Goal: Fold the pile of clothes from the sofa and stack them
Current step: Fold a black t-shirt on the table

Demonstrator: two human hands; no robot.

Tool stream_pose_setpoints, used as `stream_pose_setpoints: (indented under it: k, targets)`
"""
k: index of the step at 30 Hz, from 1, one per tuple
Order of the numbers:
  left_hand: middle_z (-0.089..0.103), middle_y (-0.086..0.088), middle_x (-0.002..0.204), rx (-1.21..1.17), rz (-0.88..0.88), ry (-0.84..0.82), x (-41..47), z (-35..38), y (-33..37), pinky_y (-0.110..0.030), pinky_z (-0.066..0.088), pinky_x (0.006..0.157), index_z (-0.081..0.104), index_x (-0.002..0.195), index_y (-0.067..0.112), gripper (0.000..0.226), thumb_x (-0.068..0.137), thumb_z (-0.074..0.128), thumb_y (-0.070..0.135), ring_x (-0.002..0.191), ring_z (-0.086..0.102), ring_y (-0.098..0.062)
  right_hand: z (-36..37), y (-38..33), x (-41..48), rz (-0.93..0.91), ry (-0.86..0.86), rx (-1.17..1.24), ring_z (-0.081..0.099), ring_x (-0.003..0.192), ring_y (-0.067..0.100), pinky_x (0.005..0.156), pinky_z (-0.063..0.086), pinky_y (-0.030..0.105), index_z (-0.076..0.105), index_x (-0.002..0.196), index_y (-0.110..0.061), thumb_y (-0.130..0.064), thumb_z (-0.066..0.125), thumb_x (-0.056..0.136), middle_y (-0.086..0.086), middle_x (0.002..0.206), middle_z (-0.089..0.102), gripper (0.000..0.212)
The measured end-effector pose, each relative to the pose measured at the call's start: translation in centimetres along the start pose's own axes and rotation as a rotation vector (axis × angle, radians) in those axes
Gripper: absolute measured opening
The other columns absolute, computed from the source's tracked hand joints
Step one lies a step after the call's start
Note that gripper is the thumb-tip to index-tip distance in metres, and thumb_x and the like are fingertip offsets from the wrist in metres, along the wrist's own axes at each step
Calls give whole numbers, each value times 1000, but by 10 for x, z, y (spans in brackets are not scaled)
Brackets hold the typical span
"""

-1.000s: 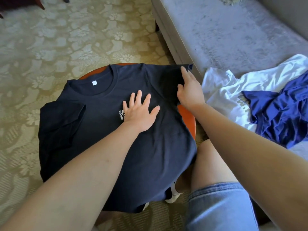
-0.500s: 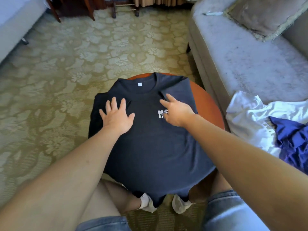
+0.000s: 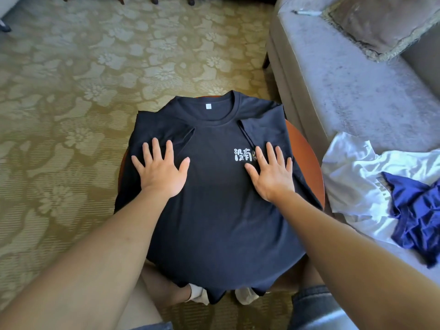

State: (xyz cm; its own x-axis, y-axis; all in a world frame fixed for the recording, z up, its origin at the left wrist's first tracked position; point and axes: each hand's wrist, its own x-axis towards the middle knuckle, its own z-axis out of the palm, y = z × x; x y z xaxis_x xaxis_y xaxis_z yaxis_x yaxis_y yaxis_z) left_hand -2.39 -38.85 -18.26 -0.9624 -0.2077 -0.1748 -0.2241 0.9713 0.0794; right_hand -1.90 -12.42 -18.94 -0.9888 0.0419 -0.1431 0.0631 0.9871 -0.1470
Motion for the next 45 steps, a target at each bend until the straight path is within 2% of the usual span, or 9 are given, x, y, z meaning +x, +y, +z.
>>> stream_pose_setpoints:
  k: [6,11,16,19,22,28,34,39,45]
  targets:
    - [1,-6,163,-50,10,81,17,0,8,-56,-2,118,13,155,26,71,95,22,64,149,-5,-28,-1,8,16,9,34,22,-5,149,22,120,0,49,15,154,-30,-62,23,97,-2,163,2,66]
    - [13,-9,159,-253,1,162,15,-4,7,-50,-1,120,34,148,22,69,91,49,57,147,6,-30,-4,10,19,9,25,56,-5,149,22,120,-1,49,16,154,-31,-63,26,96,-1,163,3,67]
    - [24,-6,152,-471,-33,113,7,-29,-9,-48,18,117,25,151,22,76,87,60,42,141,20,-33,-24,16,20,-1,-92,118,-3,149,23,119,1,51,18,153,-29,-62,45,90,1,163,4,76]
    - [23,-9,151,-306,-10,202,-19,-31,-25,-46,18,117,26,150,21,73,87,60,38,140,20,-31,-32,26,-5,86,149,231,7,148,27,118,11,52,23,151,-20,-43,55,90,10,160,14,73]
    - [11,-12,157,-353,-196,166,-52,-23,-42,-50,21,116,20,152,22,80,86,64,39,144,11,-34,-27,41,-46,216,244,382,10,147,33,119,14,48,21,152,-15,-33,58,89,17,158,14,75]
    - [11,-15,159,-569,-381,-46,-103,-21,-51,-50,28,112,3,156,23,97,86,69,39,141,26,-39,-19,75,-111,470,93,713,34,137,36,109,30,42,7,155,-15,-35,58,92,17,156,21,83]
    - [31,-10,155,-651,-375,-109,-123,-19,-73,-48,32,113,11,154,15,97,83,73,36,139,35,-36,-24,88,-143,480,20,766,36,138,36,109,31,40,3,155,-11,-37,52,97,16,154,33,80]
    - [29,-13,156,-651,-309,-89,-126,-22,-70,-48,32,112,11,155,18,92,86,69,36,138,34,-38,-29,95,-156,468,30,825,32,141,33,111,27,37,9,155,-14,-30,47,100,13,156,30,69]
    - [23,-18,155,-606,-339,-52,-123,-16,-63,-49,33,110,12,155,22,87,89,67,35,137,34,-41,-27,95,-159,357,-9,886,53,126,25,108,41,43,29,149,-31,-27,59,85,2,140,53,71]
